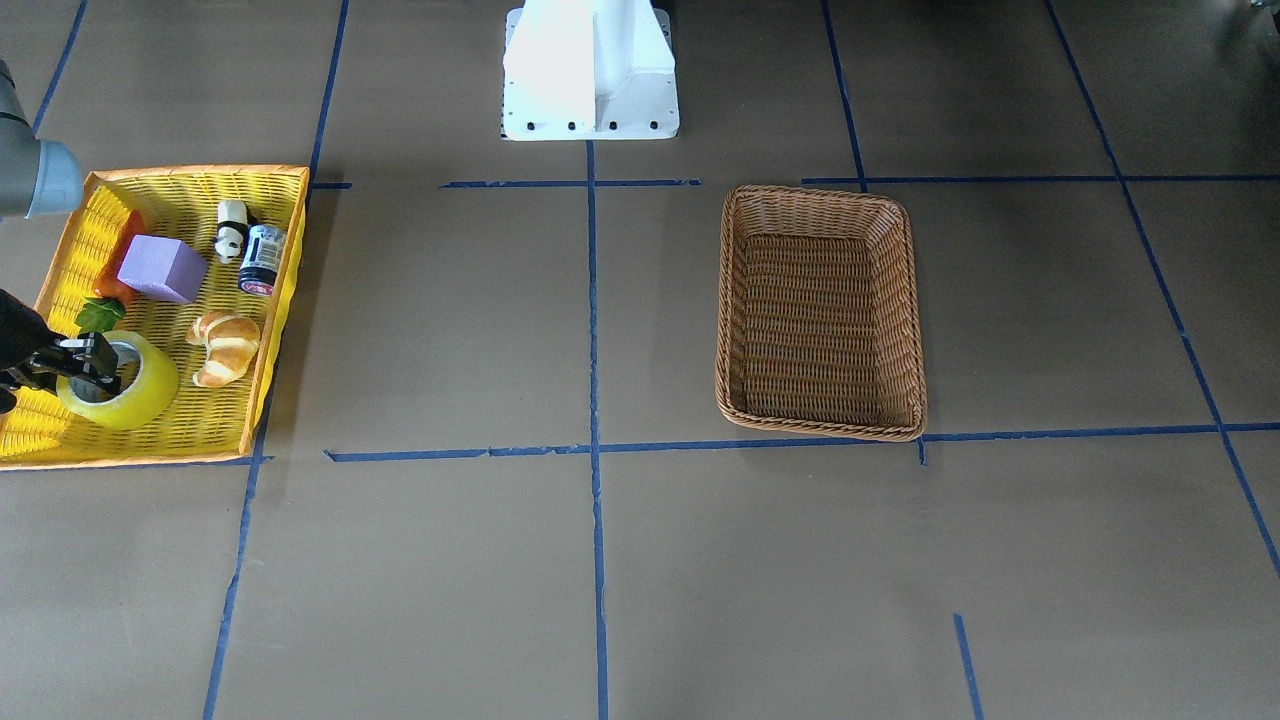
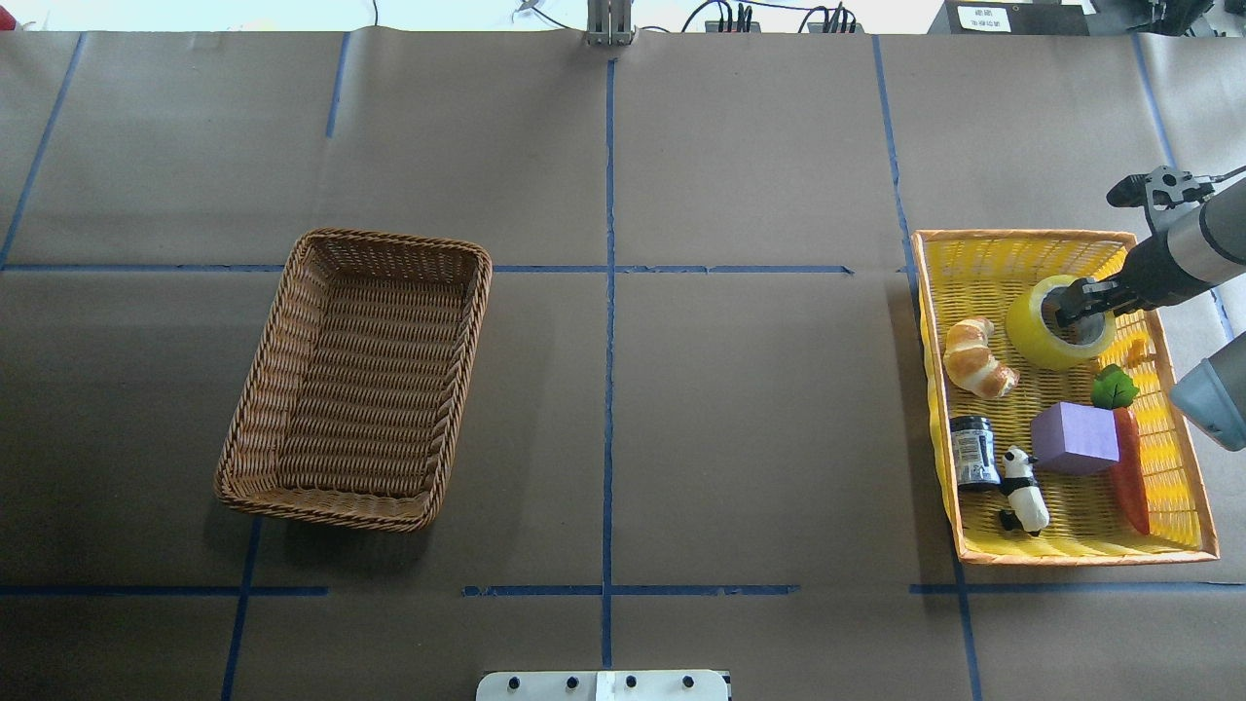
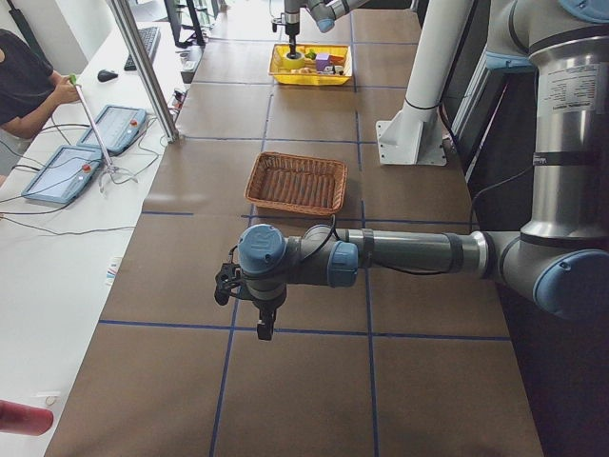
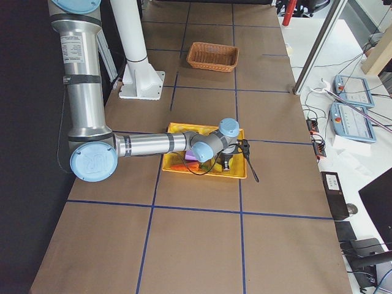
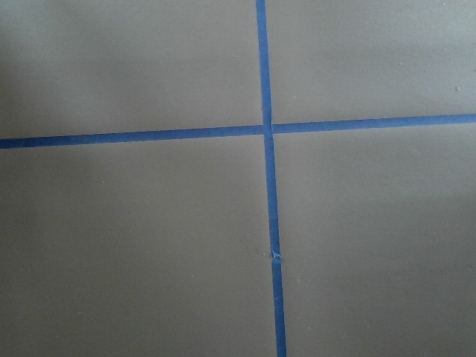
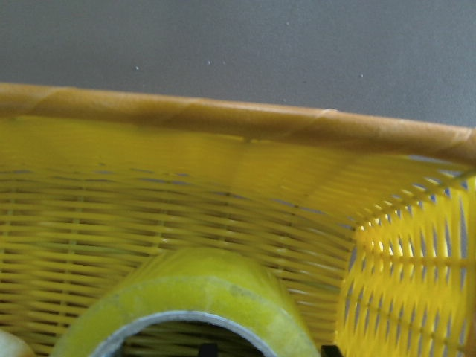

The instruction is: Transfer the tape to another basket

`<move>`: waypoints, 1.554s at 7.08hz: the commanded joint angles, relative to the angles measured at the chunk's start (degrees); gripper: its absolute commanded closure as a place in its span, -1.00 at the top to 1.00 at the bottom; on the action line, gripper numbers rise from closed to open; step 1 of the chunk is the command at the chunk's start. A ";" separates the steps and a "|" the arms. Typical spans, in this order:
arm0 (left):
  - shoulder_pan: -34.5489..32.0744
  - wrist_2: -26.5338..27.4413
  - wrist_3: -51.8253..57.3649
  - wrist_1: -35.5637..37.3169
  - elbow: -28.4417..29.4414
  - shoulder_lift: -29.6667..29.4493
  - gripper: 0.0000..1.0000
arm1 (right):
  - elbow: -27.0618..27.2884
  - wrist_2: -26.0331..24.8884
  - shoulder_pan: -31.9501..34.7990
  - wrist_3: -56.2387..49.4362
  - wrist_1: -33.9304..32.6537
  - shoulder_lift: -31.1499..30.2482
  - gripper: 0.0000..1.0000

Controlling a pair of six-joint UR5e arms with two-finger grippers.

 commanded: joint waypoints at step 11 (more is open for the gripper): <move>-0.09 -0.52 0.08 0.00 -0.26 0.09 1.00 | 10.71 3.95 3.72 1.01 -0.54 -1.40 -1.00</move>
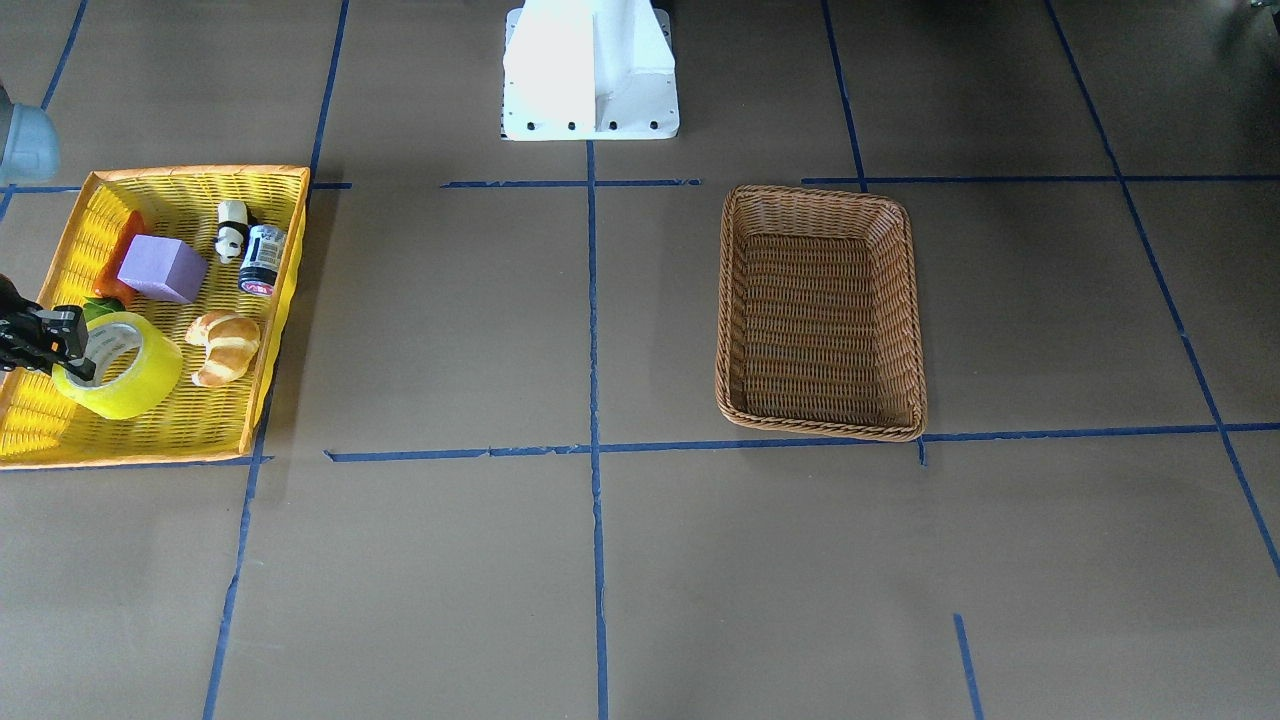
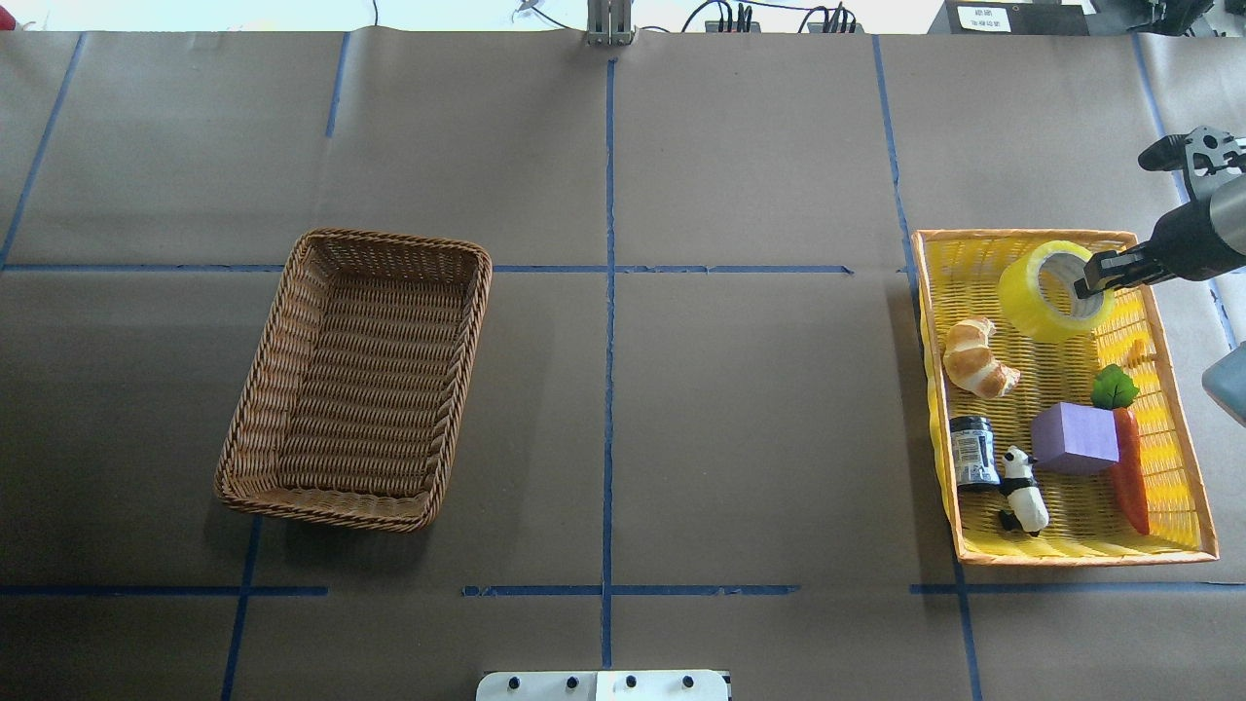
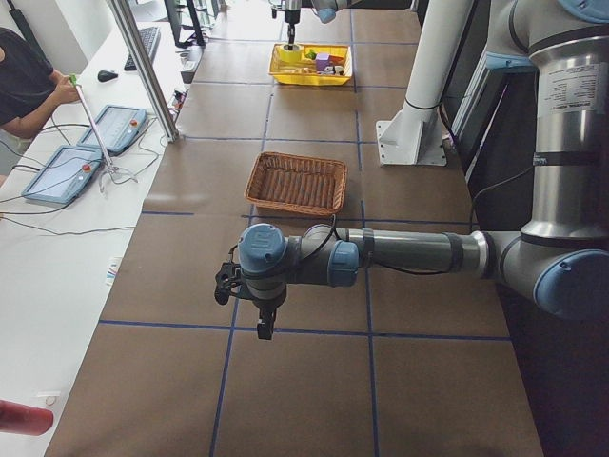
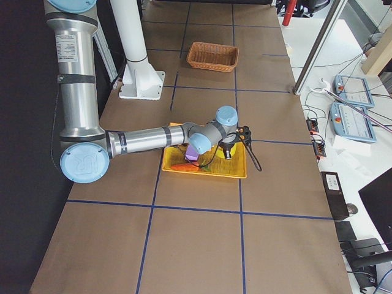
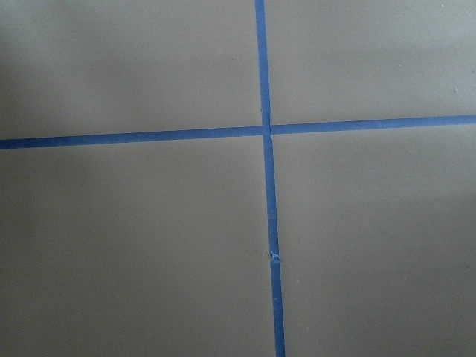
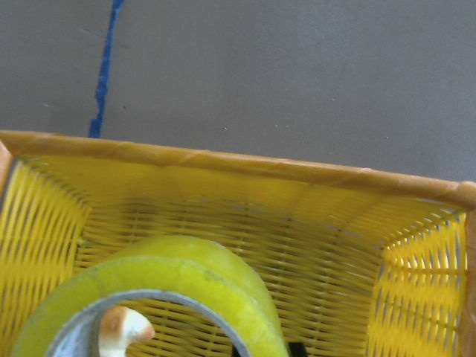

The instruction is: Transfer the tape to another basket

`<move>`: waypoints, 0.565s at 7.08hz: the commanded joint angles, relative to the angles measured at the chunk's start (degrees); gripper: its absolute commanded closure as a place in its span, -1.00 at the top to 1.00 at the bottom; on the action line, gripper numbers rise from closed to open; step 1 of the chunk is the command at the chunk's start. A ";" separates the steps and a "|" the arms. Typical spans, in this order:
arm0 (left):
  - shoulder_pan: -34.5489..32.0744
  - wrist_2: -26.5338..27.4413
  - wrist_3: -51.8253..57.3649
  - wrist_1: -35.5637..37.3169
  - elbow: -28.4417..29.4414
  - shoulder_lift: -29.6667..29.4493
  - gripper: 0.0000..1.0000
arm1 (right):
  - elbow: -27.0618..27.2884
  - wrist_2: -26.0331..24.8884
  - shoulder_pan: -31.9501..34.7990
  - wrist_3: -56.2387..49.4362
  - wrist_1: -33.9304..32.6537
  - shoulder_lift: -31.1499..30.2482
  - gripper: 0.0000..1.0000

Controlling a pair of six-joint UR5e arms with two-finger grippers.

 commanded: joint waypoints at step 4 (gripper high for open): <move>0.26 -4.70 -2.02 -1.12 -1.72 1.20 1.00 | 2.36 1.52 -7.02 32.99 0.93 11.07 -1.00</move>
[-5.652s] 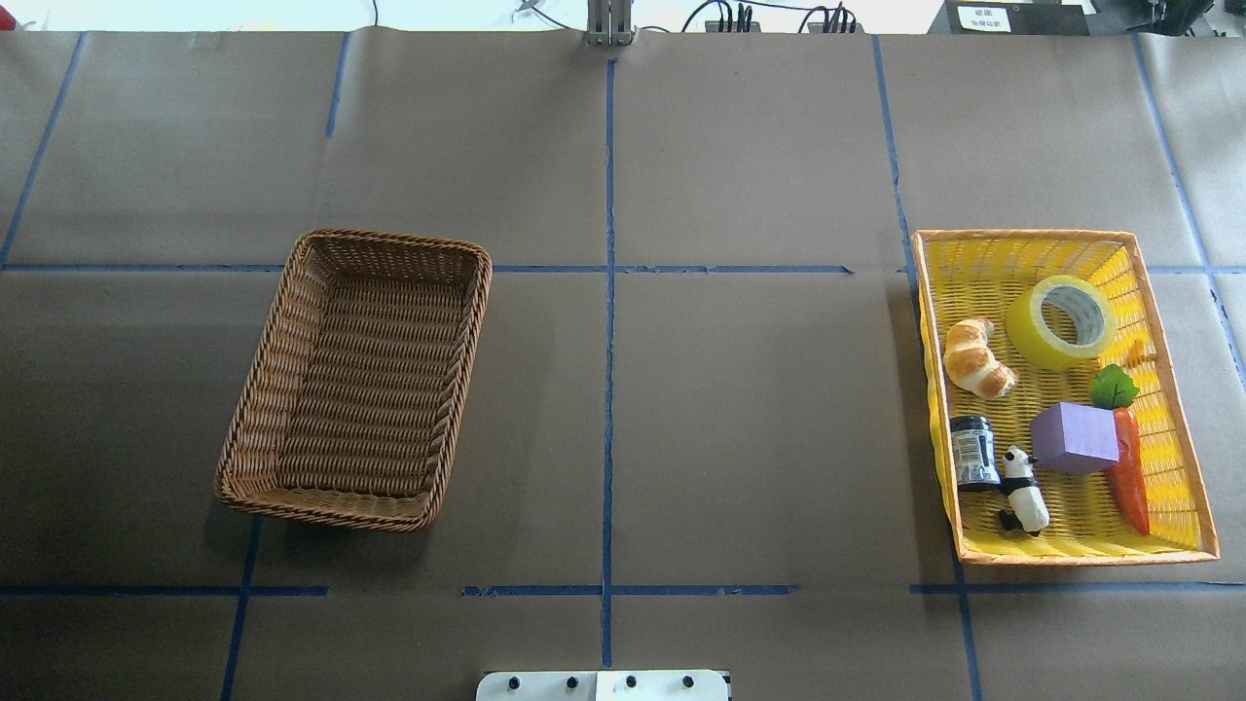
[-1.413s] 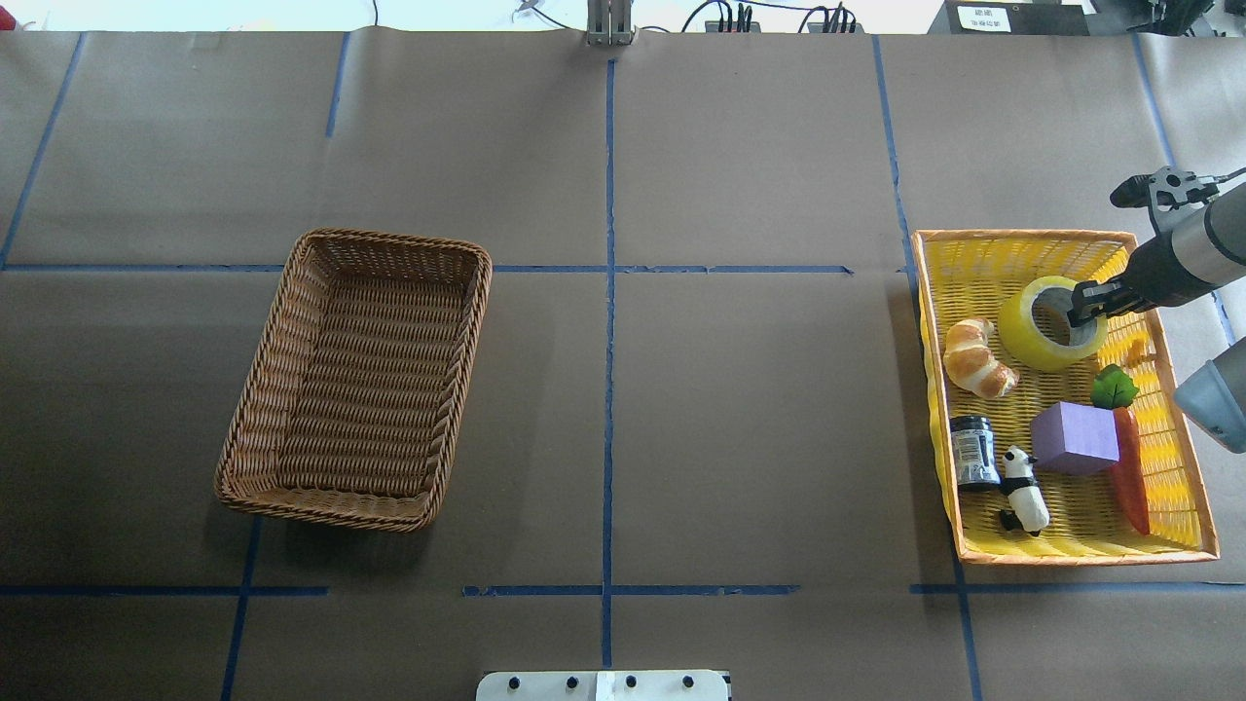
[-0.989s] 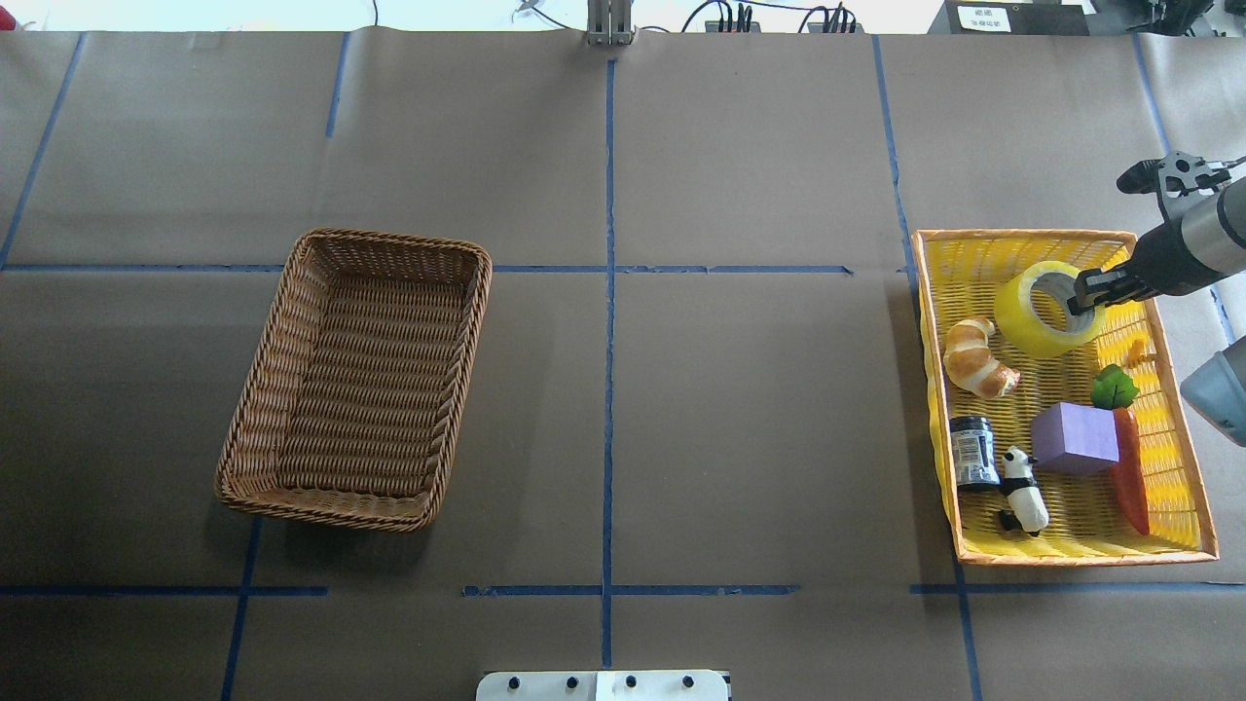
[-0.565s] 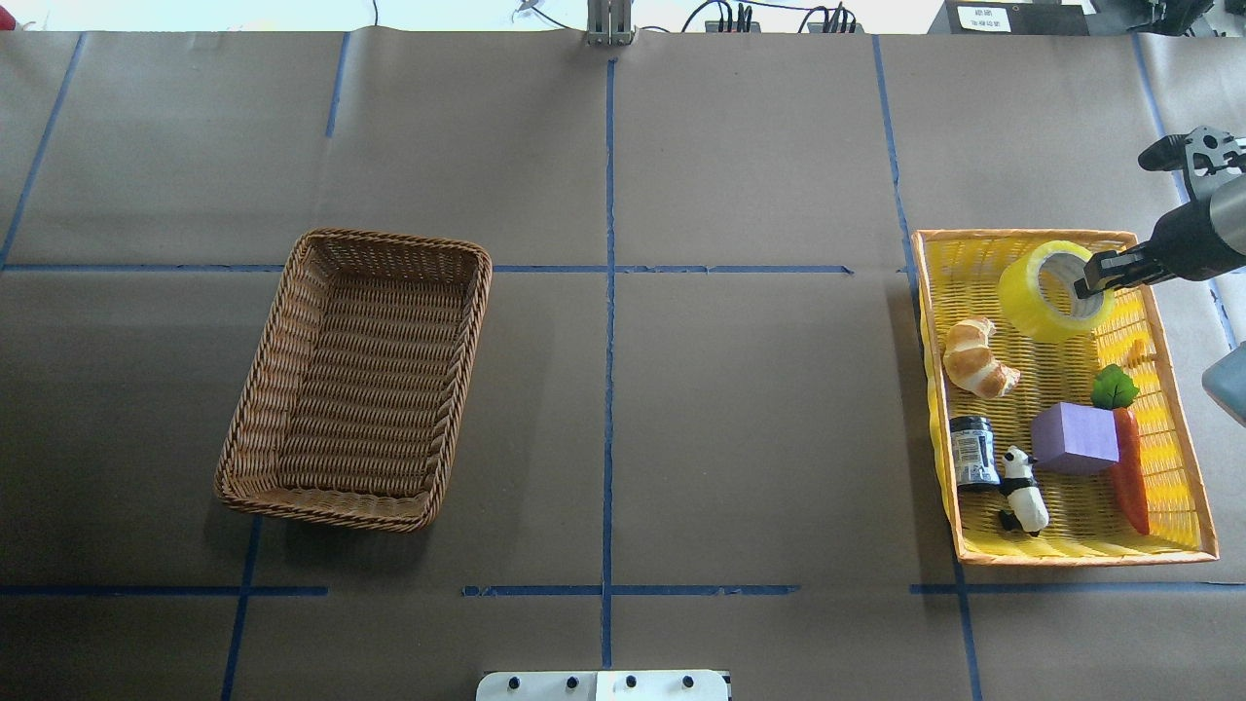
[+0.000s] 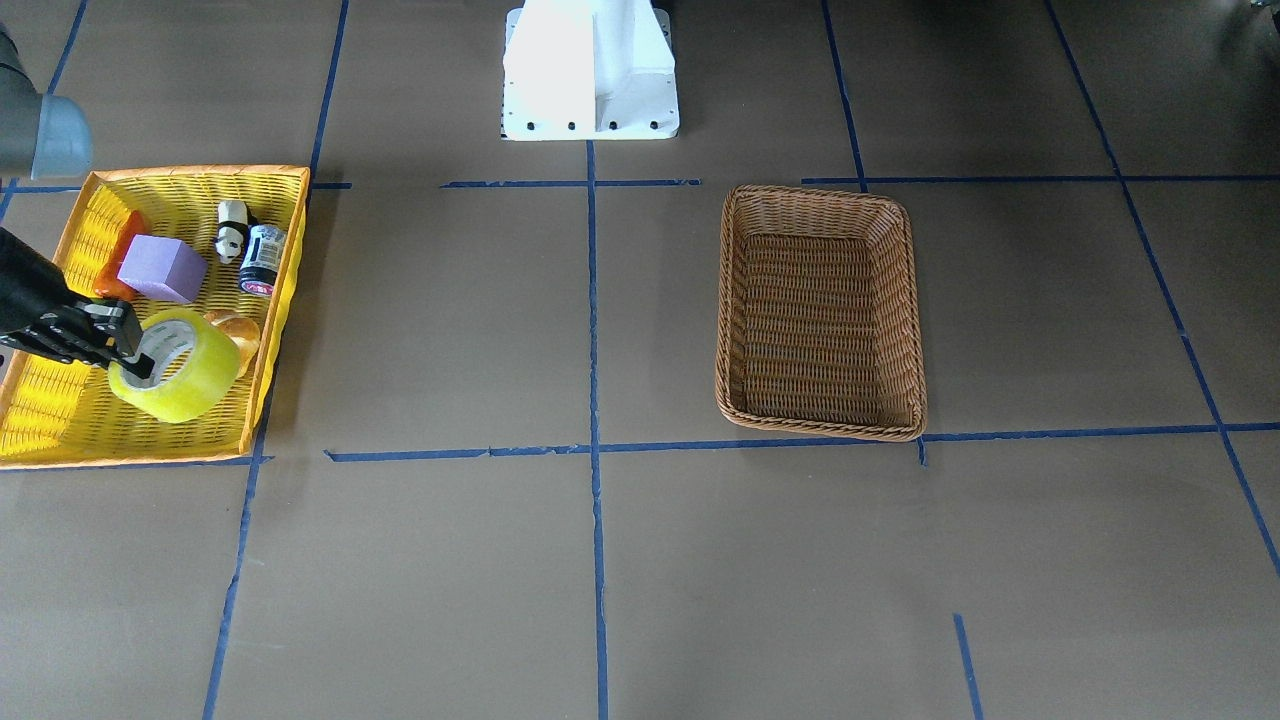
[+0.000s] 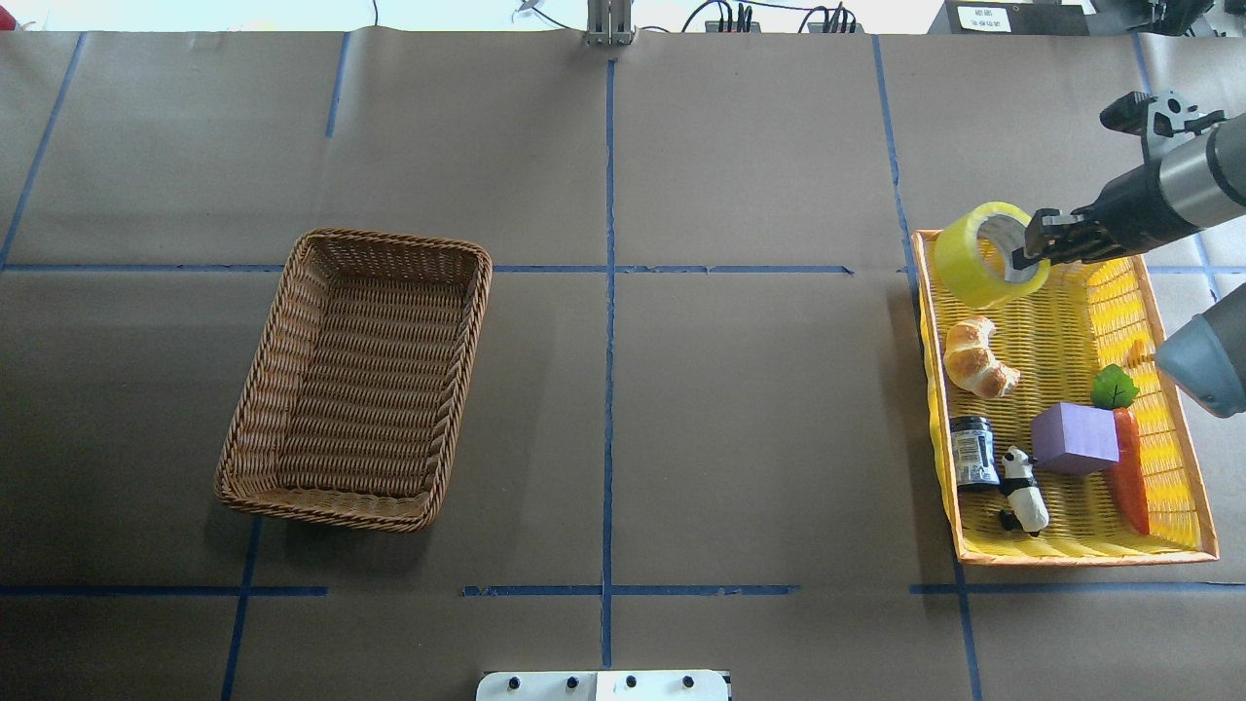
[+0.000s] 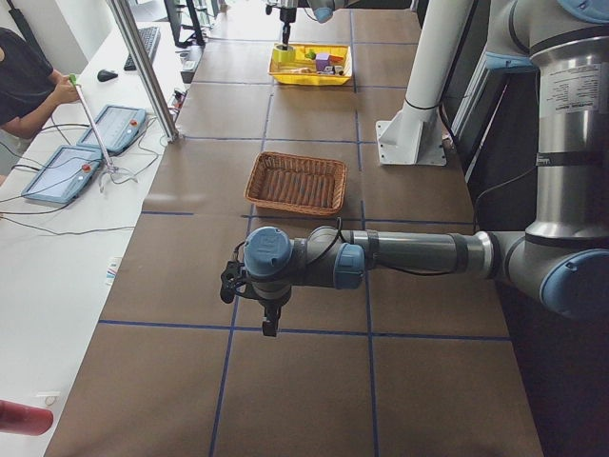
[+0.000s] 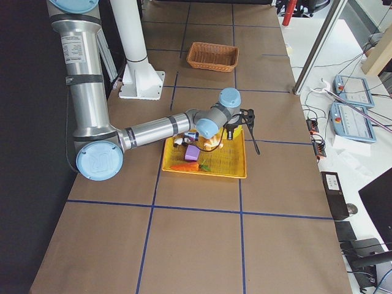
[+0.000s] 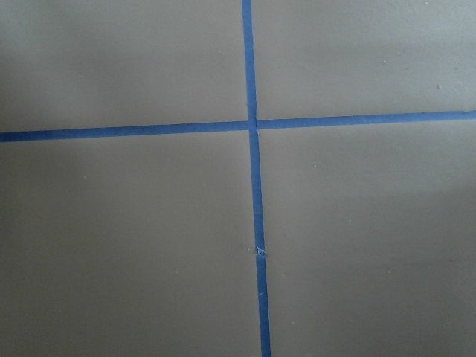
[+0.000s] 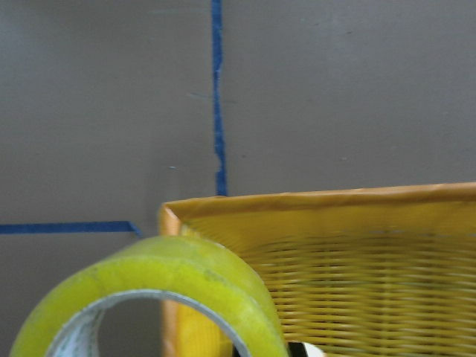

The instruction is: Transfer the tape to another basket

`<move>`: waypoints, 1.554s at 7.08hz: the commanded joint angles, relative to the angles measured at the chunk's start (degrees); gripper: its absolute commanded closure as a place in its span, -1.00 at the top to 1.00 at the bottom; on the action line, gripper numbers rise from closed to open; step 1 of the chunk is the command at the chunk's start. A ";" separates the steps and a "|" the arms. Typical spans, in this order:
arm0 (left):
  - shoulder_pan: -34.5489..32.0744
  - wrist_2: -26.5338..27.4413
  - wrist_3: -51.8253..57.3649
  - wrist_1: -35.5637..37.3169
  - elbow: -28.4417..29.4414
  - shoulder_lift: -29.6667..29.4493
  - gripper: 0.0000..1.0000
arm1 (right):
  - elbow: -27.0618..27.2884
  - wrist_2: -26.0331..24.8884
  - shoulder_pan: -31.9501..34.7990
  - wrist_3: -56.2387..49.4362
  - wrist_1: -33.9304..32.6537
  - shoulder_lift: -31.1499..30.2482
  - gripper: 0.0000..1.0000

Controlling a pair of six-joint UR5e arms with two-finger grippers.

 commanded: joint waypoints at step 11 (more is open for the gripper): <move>31.70 -1.96 -97.56 -59.76 -8.16 -8.42 1.00 | 2.82 -23.99 -29.11 57.77 40.16 8.74 -1.00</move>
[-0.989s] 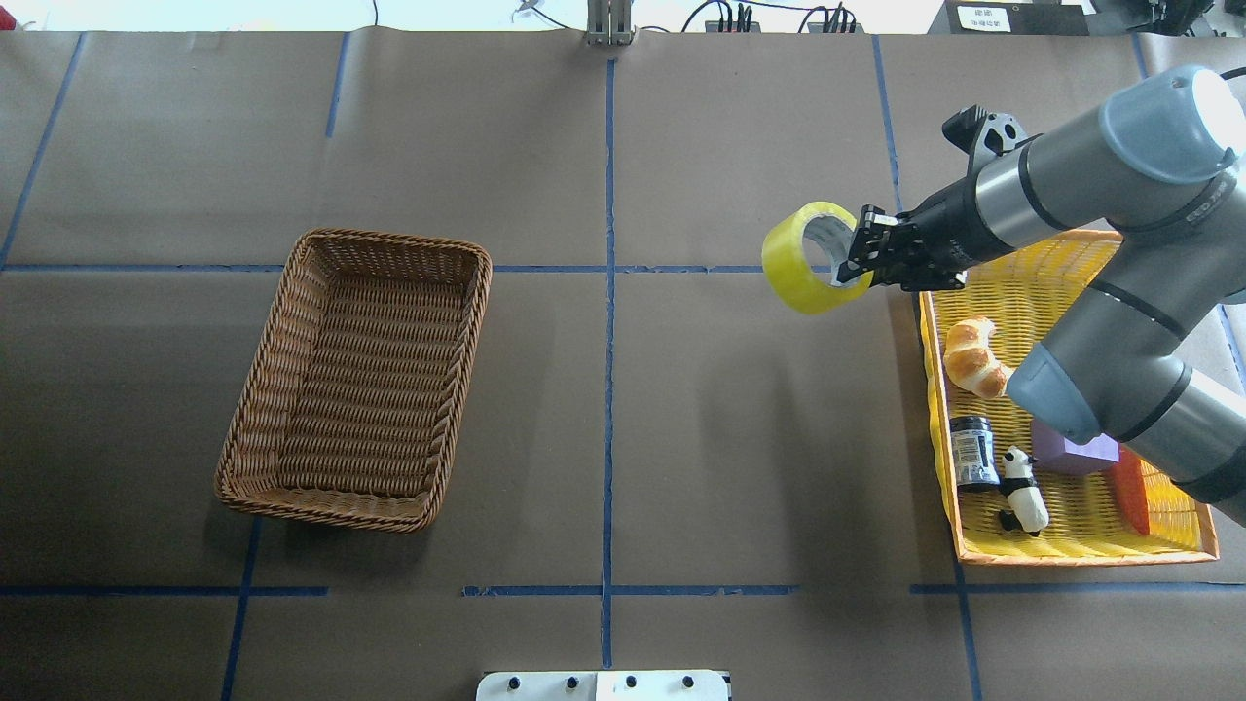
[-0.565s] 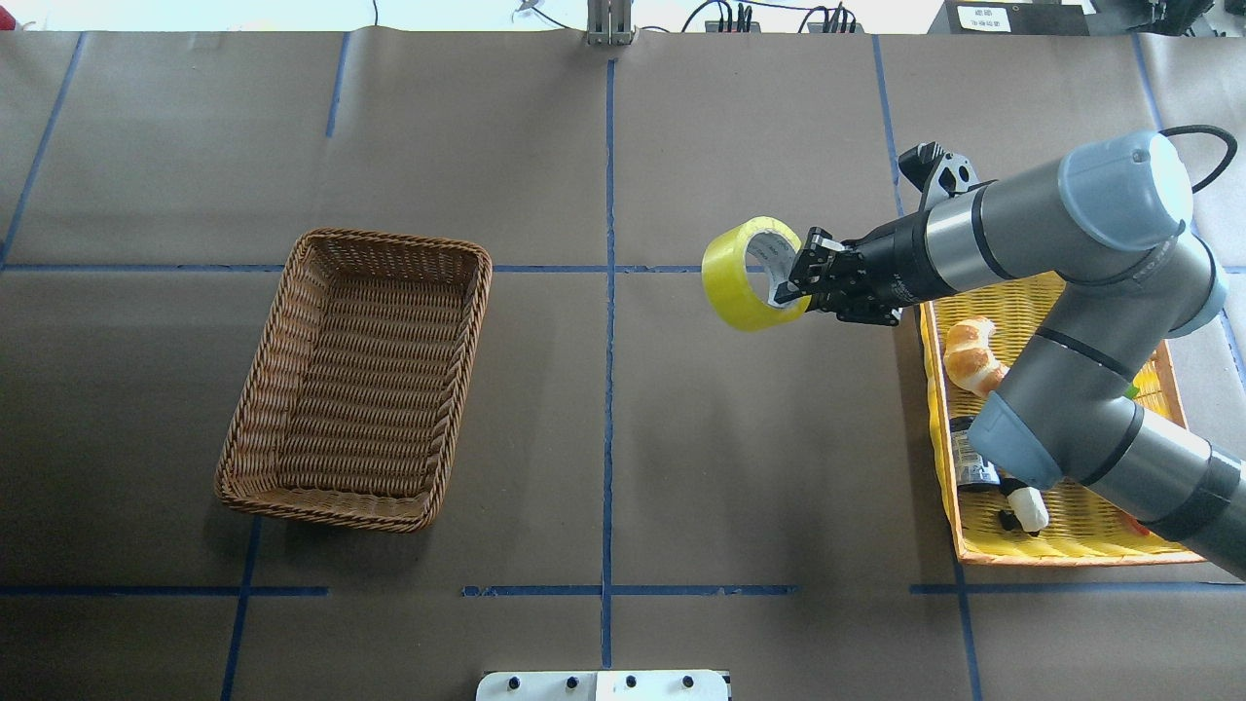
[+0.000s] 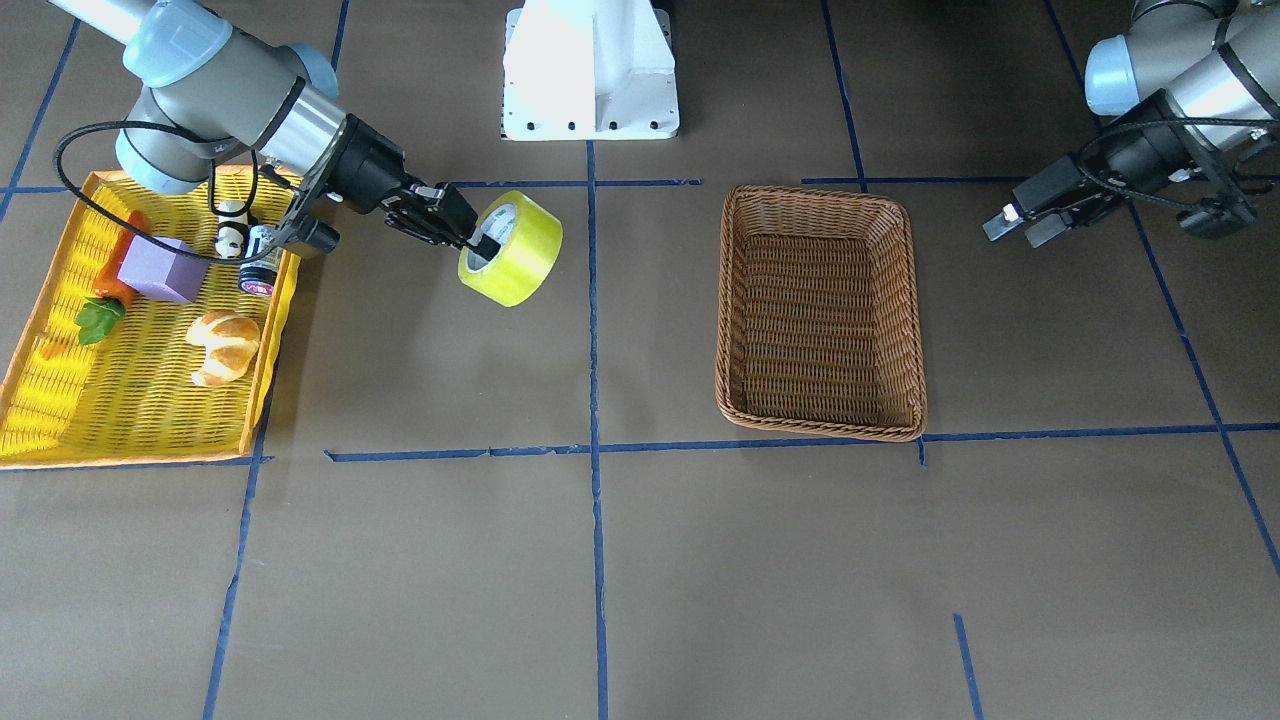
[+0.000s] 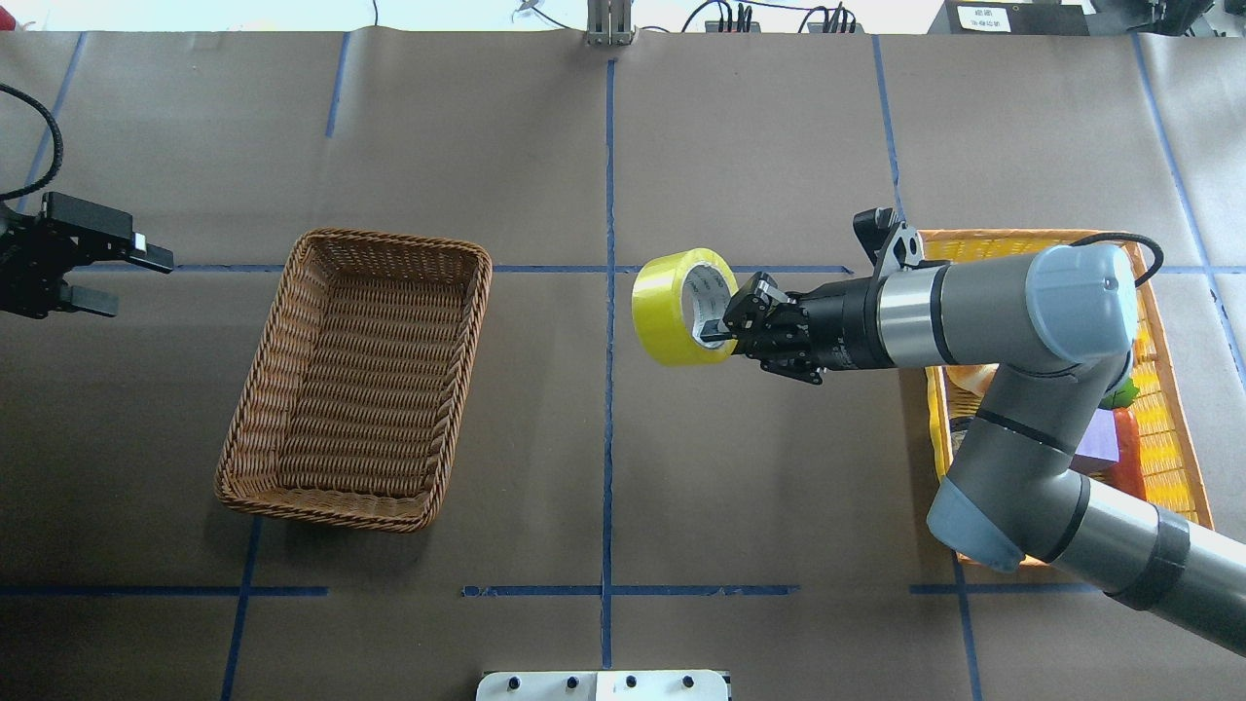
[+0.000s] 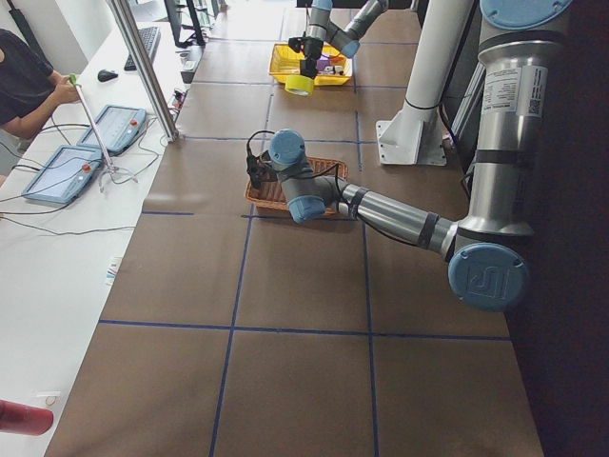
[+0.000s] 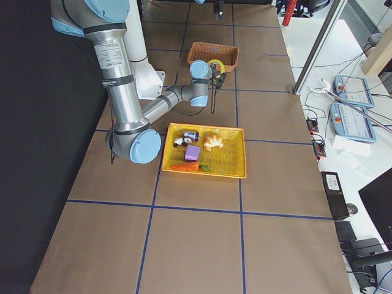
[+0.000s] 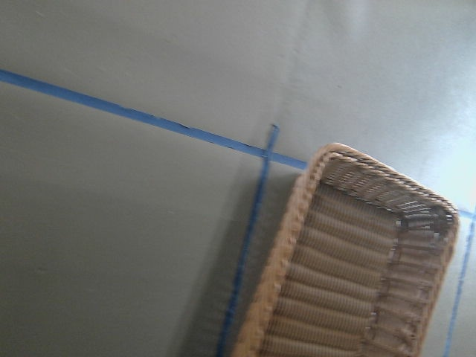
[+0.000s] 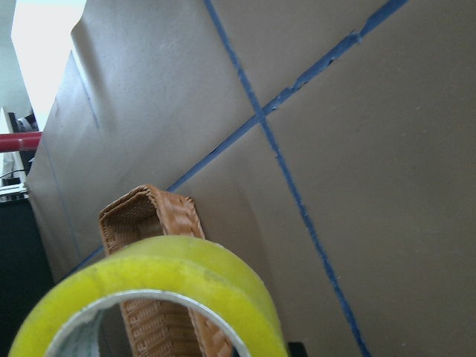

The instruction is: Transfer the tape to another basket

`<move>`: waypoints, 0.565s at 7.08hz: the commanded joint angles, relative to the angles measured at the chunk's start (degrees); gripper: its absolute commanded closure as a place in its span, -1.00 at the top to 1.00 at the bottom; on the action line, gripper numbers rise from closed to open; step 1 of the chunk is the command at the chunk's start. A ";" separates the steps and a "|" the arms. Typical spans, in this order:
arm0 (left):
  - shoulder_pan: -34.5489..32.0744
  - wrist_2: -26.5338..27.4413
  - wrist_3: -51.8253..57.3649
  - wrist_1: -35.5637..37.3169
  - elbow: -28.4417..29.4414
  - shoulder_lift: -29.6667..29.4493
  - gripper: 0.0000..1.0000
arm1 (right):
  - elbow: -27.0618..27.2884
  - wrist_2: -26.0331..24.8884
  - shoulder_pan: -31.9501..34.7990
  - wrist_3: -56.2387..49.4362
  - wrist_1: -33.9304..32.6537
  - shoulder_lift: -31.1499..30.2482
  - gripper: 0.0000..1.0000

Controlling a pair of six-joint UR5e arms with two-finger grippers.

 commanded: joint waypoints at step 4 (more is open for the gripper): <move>15.35 18.21 -37.97 -33.56 -0.37 -5.27 1.00 | -0.66 -9.40 -9.12 3.54 22.35 -0.18 -1.00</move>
